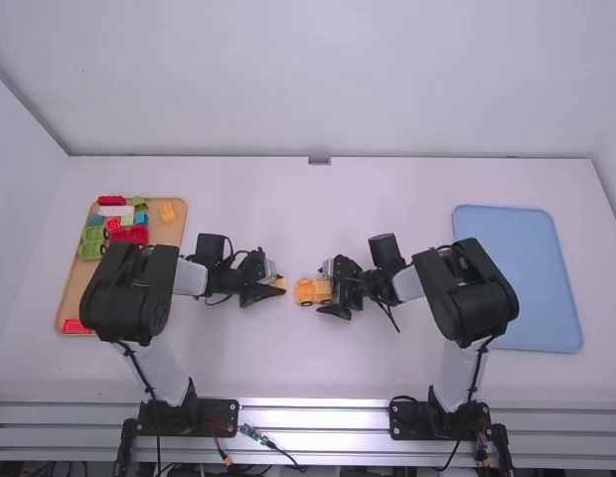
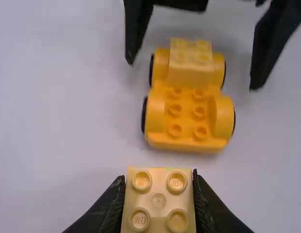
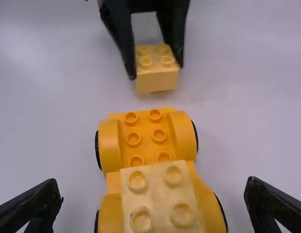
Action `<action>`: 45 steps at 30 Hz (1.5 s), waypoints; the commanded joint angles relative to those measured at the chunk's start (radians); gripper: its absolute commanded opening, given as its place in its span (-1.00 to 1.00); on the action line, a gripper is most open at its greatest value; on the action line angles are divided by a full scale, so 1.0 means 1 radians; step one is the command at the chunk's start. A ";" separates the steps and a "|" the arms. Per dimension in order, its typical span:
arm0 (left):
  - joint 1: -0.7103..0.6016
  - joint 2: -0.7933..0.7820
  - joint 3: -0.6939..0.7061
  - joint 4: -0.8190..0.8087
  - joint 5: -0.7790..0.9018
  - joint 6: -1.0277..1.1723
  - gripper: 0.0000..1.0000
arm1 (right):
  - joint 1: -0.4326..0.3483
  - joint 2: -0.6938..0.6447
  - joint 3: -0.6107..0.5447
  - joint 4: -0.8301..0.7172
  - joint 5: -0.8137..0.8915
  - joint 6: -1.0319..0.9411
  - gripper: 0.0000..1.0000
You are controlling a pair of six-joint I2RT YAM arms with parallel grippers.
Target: Assemble lego blocks to make yellow taxi
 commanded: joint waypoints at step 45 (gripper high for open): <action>-0.245 -0.039 0.034 0.088 -0.089 -0.125 -0.96 | -0.003 0.135 0.035 0.092 -0.056 0.054 -0.07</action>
